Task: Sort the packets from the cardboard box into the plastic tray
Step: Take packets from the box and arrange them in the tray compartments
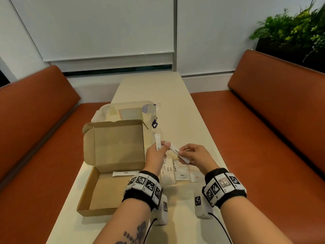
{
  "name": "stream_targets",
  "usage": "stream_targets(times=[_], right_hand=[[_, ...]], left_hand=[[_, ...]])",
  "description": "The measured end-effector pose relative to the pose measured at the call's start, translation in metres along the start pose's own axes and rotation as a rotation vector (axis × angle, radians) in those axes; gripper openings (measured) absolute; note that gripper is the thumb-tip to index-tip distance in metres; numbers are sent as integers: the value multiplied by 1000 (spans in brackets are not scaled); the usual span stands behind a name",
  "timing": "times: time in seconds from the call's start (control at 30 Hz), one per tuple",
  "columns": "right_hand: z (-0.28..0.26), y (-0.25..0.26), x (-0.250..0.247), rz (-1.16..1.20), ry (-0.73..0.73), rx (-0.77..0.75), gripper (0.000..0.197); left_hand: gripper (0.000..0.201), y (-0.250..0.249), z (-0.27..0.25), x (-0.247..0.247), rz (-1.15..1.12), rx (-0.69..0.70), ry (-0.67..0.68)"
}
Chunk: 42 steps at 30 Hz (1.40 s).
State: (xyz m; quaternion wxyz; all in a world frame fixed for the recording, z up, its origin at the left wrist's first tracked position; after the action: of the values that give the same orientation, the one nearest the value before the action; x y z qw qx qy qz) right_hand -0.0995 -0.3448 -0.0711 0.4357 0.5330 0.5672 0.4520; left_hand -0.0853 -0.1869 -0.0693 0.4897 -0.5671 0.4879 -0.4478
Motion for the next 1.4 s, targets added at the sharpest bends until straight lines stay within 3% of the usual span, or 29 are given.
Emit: stream_targets(times=[0.13,0.47,0.7,0.87,1.03,1.17,1.27,1.4], right_hand=[[-1,2,3,-200,-30,-67,5],[2,-8,6,-260,-129,-27,12],[6,-28,29,-559,-165,-6,5],[17,-29,45,-740,-208,-49,12],[21,-37,54,-936,-147,-64,9],[22,-36,53,-1063,-59,-72,30],[22,-36,51,-1139,31,-35,49],[20,-35,43,-1167,3,-27,55]], left_hand=[[7,-4,1,5,104,44,39],[9,8,6,-8,79,46,-34],[20,19,5,-19,73,16,-60],[24,22,2,-21,104,8,-54],[24,25,3,-25,110,-11,-50],[23,26,5,-29,129,-14,-47],[34,28,6,-29,126,-33,-39],[42,31,5,-26,113,-74,-34]])
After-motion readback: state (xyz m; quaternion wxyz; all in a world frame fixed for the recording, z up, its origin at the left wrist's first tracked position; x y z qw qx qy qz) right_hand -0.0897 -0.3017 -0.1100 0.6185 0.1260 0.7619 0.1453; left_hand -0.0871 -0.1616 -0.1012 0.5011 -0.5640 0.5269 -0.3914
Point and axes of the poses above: each hand's wrist, its own z-axis towards the middle knuckle, its own x-axis out of the palm, y = z × x, the point moved 7 cm from there along z, towards the middle knuckle, and after that the axes turned 3 degrees about -z, right-handed, at the moved point
